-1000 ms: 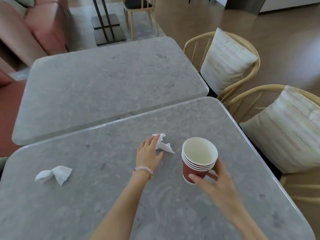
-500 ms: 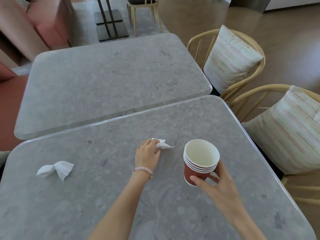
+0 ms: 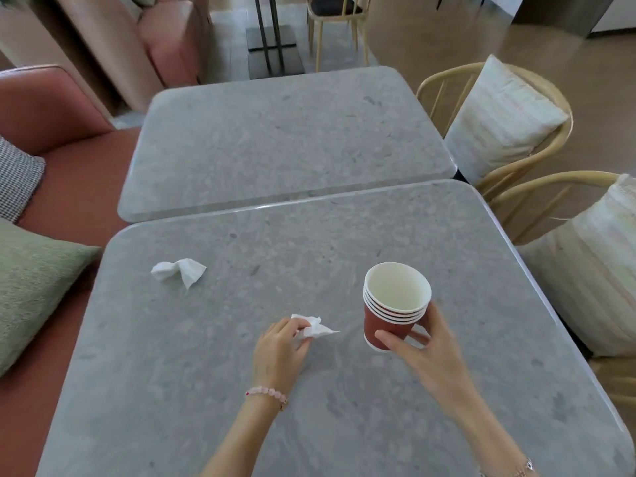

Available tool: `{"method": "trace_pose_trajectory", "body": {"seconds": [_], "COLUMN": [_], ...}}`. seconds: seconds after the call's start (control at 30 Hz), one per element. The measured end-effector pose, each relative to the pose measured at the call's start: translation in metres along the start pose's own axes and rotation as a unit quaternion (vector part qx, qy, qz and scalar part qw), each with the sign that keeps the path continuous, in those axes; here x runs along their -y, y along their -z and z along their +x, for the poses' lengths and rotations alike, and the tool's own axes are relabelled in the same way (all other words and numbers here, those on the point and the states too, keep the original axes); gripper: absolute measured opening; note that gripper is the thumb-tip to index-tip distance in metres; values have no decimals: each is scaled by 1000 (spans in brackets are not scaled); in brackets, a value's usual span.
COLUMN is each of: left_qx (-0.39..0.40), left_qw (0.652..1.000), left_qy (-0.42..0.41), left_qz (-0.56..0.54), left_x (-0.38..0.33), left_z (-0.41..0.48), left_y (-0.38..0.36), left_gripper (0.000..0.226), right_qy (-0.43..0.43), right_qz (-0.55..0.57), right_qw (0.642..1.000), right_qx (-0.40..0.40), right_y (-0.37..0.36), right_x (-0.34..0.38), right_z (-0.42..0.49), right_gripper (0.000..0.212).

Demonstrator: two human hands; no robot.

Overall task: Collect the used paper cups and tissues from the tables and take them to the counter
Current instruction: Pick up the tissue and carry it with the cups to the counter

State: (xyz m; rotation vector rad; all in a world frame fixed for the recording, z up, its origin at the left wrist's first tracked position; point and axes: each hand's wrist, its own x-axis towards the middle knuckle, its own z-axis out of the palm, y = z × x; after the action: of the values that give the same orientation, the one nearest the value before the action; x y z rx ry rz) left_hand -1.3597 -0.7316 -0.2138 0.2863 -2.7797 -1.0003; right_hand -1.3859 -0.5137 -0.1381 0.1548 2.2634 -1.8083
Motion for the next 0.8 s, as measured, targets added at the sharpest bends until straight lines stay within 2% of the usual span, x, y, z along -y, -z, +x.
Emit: {"method": "trace_pose_trajectory", "body": {"seconds": [0.1,0.47,0.67,0.8], "left_qx": [-9,-36,5,21], "left_qw": [1000,998,997,995], "left_qy": [28,34,42,74], "left_qz": [5,29,60,59], "left_x": [6,21,21,25], "left_z": [-30,-105,-132,-143], "left_y": [7,26,31,31], "left_gripper": [21,33,36,26], "right_qy": [-1,20,33,41], "right_qz": [1,-22,-31,-32], "right_qw": [1000,996,993,991], "right_qx": [20,79,111,125], "right_y": [-7,-37,-54,-61], "right_x": [-2,-1,5,7], "right_z": [-12,-36,-44,-50], "right_gripper": [58,57,57,58]}}
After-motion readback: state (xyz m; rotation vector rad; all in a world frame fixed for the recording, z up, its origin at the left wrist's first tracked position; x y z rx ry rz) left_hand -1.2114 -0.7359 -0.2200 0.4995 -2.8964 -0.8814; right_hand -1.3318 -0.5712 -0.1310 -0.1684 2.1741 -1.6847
